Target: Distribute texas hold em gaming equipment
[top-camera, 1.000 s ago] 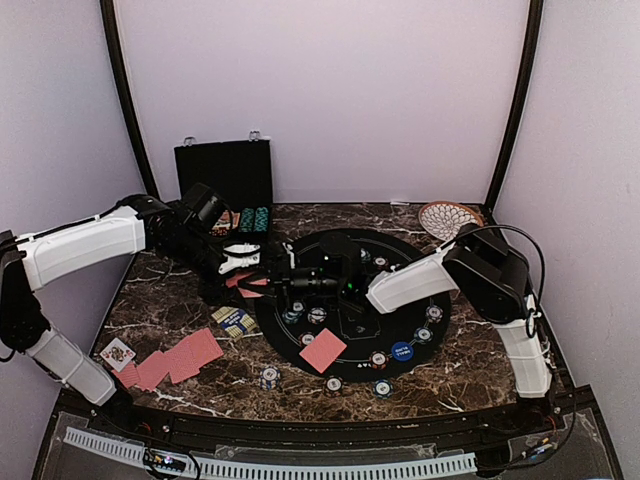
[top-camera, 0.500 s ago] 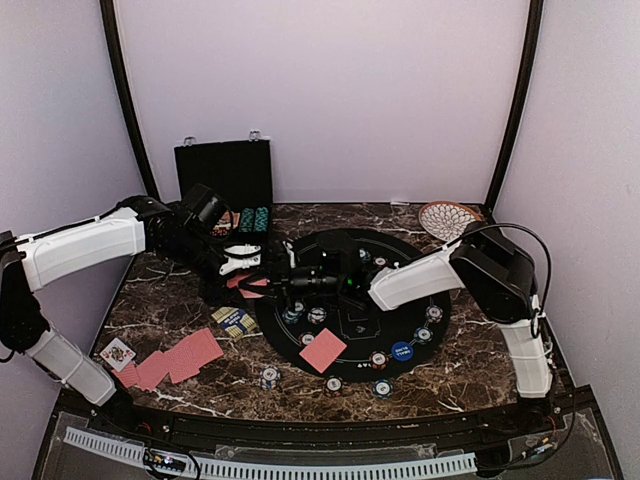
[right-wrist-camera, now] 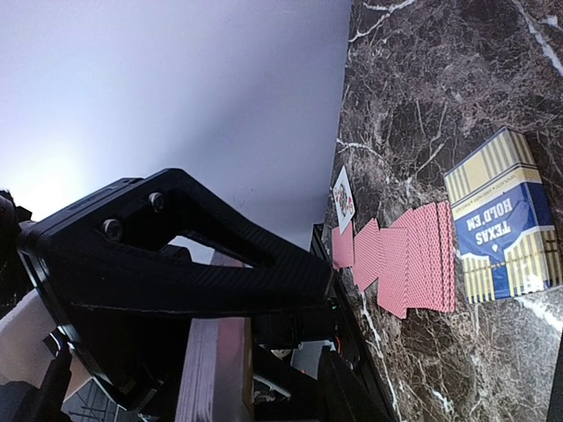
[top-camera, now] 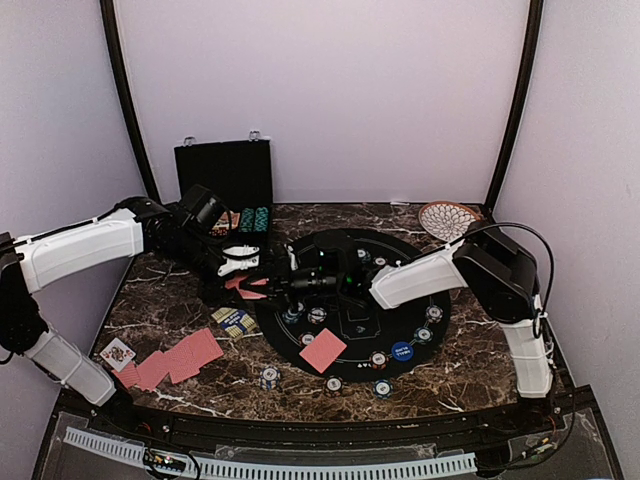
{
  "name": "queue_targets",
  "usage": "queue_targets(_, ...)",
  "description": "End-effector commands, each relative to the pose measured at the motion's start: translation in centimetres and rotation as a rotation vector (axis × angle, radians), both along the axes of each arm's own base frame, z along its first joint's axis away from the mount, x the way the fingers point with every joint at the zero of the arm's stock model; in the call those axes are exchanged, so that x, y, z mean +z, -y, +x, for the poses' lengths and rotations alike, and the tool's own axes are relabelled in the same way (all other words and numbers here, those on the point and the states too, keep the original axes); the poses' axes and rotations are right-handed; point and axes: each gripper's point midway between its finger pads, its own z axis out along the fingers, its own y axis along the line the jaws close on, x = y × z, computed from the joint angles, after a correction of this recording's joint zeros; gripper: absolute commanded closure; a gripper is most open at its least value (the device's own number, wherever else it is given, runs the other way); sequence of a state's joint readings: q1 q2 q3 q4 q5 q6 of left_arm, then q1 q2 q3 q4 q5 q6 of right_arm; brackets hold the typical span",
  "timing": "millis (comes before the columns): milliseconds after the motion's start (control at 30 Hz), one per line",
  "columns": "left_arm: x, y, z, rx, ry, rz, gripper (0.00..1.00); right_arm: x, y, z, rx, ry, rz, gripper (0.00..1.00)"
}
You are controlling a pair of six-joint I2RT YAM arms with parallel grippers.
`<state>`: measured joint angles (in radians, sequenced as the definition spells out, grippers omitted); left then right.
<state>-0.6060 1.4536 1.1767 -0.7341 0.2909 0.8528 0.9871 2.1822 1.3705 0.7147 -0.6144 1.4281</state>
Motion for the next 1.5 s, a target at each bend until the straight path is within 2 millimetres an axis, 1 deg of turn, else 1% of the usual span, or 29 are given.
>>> queue_targets(0,0.7,-0.2,-0.9,-0.013,0.008,-0.022,0.6,2.5,0.5,1.0,-0.031,0.027,0.025,0.66)
queue_targets(400,0.2,-0.2,-0.8,-0.013,0.004,-0.012,0.6,3.1,0.5,1.6,-0.025,0.039,0.01,0.65)
queue_targets(533,0.3,-0.2,-0.7,-0.012,0.007,-0.011,0.6,2.9,0.5,1.8,-0.026,0.035,0.004,0.65)
queue_targets(733,0.3,-0.3,-0.7,-0.01,0.01,-0.006,0.6,2.4,0.5,1.2,-0.006,0.035,-0.011,0.67)
queue_targets(933,0.5,-0.3,-0.5,-0.011,0.02,-0.007,0.6,1.5,1.0,0.6,0.023,0.037,-0.058,0.67)
queue_targets(1200,0.6,-0.3,-0.4,-0.01,0.029,-0.004,0.6,1.2,2.2,0.2,0.04,0.042,-0.091,0.68)
queue_targets(1300,0.7,-0.4,-0.4,-0.011,0.032,-0.005,0.61,1.4,2.7,0.1,0.036,0.041,-0.083,0.67)
queue_targets(1400,0.7,-0.3,-0.4,-0.012,0.031,-0.003,0.61,2.3,2.7,0.2,0.025,0.049,-0.052,0.65)
queue_targets(1467,0.6,-0.3,-0.4,-0.012,0.029,-0.005,0.61,3.2,2.4,0.1,0.024,0.05,-0.019,0.63)
